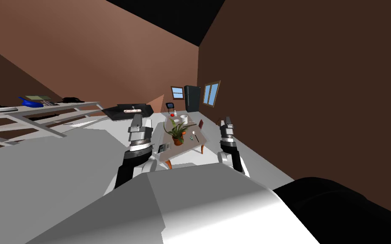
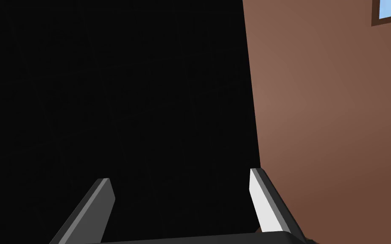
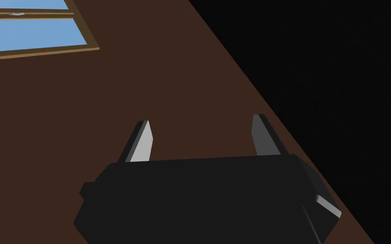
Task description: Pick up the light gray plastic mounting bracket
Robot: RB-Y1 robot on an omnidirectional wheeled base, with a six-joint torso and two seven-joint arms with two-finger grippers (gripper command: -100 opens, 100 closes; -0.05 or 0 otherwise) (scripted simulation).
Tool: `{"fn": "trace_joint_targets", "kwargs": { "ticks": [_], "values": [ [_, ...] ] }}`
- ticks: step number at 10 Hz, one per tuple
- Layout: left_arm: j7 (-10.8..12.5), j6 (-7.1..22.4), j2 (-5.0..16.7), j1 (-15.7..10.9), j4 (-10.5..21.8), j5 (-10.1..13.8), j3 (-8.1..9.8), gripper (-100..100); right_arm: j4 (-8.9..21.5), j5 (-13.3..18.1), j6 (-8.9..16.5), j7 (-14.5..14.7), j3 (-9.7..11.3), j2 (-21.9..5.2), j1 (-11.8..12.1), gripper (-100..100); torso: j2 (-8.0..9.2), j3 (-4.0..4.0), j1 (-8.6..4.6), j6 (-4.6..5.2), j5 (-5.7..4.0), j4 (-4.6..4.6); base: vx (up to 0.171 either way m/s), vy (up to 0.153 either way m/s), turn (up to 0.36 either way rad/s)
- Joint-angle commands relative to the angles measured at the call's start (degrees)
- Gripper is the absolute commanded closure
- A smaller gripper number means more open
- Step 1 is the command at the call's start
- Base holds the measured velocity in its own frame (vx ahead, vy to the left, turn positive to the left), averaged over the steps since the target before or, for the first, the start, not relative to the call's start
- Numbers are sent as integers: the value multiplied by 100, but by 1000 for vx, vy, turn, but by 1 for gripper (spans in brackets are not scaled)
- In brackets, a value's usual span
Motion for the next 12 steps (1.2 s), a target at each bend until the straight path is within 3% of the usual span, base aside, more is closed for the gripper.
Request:
{"fn": "trace_joint_targets", "kwargs": {
  "ticks": [1,6,12],
  "values": [
    [0,0,0,0,0,0,0,0,30,-42,49,-7,-15,-174,-6,-100,0,0,0,0,0,0,-2,-11,35],
    [0,0,1,0,0,0,0,0,319,-358,445,-59,-120,-811,-42,-100,3,2,-25,-1,-6,1,-11,-46,99],
    [0,0,1,0,0,0,1,0,1106,-932,1280,-137,-242,-1478,-93,-100,2,1,-32,-1,-8,0,-16,-69,242]
  ]
}}
